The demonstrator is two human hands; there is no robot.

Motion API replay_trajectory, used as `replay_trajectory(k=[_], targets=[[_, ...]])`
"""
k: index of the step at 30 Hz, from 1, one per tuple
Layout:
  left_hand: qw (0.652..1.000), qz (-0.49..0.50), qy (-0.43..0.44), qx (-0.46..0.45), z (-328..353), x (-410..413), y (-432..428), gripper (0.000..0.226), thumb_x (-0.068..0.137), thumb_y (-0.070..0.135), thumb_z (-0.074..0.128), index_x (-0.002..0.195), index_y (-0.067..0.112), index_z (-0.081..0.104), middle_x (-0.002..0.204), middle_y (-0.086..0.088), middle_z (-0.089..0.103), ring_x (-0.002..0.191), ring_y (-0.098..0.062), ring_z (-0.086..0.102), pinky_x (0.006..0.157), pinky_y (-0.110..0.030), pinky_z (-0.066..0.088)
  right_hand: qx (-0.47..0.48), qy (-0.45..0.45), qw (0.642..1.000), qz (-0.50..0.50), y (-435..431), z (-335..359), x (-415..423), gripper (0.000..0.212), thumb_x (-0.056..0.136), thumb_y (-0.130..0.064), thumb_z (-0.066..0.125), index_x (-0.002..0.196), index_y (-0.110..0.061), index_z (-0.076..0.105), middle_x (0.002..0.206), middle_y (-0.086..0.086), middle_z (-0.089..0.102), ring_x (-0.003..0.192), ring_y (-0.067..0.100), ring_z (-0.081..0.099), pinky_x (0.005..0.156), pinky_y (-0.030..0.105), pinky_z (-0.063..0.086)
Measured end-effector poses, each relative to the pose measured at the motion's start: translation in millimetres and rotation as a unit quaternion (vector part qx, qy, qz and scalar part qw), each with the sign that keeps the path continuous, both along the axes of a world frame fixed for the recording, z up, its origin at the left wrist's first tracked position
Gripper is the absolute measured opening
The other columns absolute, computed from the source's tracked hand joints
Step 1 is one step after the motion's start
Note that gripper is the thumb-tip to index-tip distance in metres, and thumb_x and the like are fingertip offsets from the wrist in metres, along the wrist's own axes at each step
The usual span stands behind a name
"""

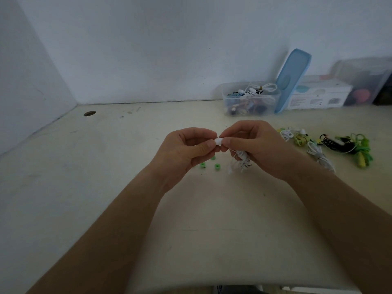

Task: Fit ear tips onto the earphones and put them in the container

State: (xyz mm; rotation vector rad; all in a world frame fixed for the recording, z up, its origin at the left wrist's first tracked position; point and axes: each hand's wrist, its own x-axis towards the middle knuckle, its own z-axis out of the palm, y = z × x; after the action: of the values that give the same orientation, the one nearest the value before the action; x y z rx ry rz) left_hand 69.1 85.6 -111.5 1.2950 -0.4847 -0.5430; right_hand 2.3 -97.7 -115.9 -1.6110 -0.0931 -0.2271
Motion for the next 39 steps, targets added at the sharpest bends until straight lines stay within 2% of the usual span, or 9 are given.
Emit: replay_trajectory(k=[3,8,20,22,26,30,32,36,39], targets=[[1.000,-0.001,-0.008,0.009,-1,0,-1,0.025,0.078,0.003,0.068,0.103,0.001,0.068,0.101,-0.022,0.073,0.095,-0.030,0.072,0.079,-0.026,0.059,-0.001,-0.001,1.000,0.005,0,0,0,0.011,0.086,-0.001,0.068,0.096,0.003,0.070,0.073,0.009,0.071,0.060,0.008,0.061,0.058,0.018,0.047],[1.000,-0.016,0.003,-0.002,0,1,0,0.029,0.077,0.007,0.068,0.105,0.001,0.068,0.107,-0.025,0.071,0.102,-0.033,0.069,0.083,-0.028,0.059,0.030,0.015,0.999,0.014,-2,0,0,0.015,0.080,-0.010,0.070,0.094,-0.003,0.071,0.076,0.010,0.071,0.063,0.011,0.060,0.059,0.021,0.049],[0.999,-0.030,0.021,-0.017,-2,1,-1,0.025,0.076,0.010,0.070,0.100,0.005,0.070,0.101,-0.018,0.073,0.095,-0.027,0.071,0.084,-0.029,0.059,0.067,0.029,0.997,0.032,1,-2,1,0.023,0.076,-0.016,0.071,0.096,-0.004,0.069,0.076,0.012,0.068,0.064,0.018,0.055,0.058,0.024,0.049],[1.000,-0.005,-0.018,0.025,1,-2,-2,0.024,0.079,0.016,0.070,0.101,0.007,0.071,0.097,-0.013,0.074,0.087,-0.021,0.071,0.075,-0.026,0.058,0.086,0.033,0.995,0.027,2,-1,1,0.023,0.075,-0.016,0.071,0.096,-0.004,0.069,0.076,0.011,0.068,0.062,0.017,0.055,0.057,0.025,0.049],[0.973,0.015,-0.174,0.153,4,-13,-5,0.019,0.083,0.024,0.075,0.096,0.011,0.069,0.087,-0.005,0.073,0.073,-0.018,0.068,0.064,-0.030,0.056,0.121,0.018,0.992,0.005,1,3,0,0.018,0.075,-0.016,0.071,0.091,-0.008,0.070,0.077,0.009,0.070,0.060,0.018,0.057,0.055,0.026,0.049],[0.956,-0.024,-0.205,0.208,0,-24,-10,0.025,0.078,0.019,0.081,0.094,0.010,0.065,0.081,-0.006,0.074,0.070,-0.022,0.070,0.064,-0.031,0.059,0.126,0.009,0.992,-0.023,0,5,-3,0.017,0.084,-0.012,0.067,0.099,-0.004,0.070,0.077,0.007,0.067,0.060,0.017,0.057,0.055,0.026,0.048],[0.955,-0.022,-0.208,0.212,0,-24,-8,0.020,0.080,0.013,0.079,0.093,0.008,0.064,0.079,-0.007,0.074,0.070,-0.023,0.072,0.065,-0.032,0.059,0.135,0.008,0.990,-0.039,0,6,-4,0.015,0.089,-0.007,0.064,0.102,-0.002,0.069,0.077,0.007,0.067,0.060,0.017,0.058,0.054,0.027,0.049],[0.972,0.029,-0.182,0.147,4,-20,-1,0.017,0.079,0.004,0.079,0.088,0.007,0.065,0.080,-0.013,0.072,0.069,-0.026,0.072,0.063,-0.027,0.057,0.178,0.020,0.982,-0.054,5,9,-7,0.009,0.091,-0.002,0.060,0.097,-0.004,0.065,0.073,0.008,0.063,0.057,0.018,0.059,0.052,0.027,0.051],[0.969,0.065,-0.200,0.130,3,-17,2,0.020,0.074,0.001,0.082,0.085,0.007,0.067,0.083,-0.015,0.073,0.074,-0.030,0.072,0.068,-0.031,0.058,0.201,0.041,0.978,-0.038,8,11,-11,0.015,0.091,0.001,0.056,0.100,-0.008,0.065,0.071,0.008,0.058,0.059,0.020,0.061,0.052,0.030,0.053]])
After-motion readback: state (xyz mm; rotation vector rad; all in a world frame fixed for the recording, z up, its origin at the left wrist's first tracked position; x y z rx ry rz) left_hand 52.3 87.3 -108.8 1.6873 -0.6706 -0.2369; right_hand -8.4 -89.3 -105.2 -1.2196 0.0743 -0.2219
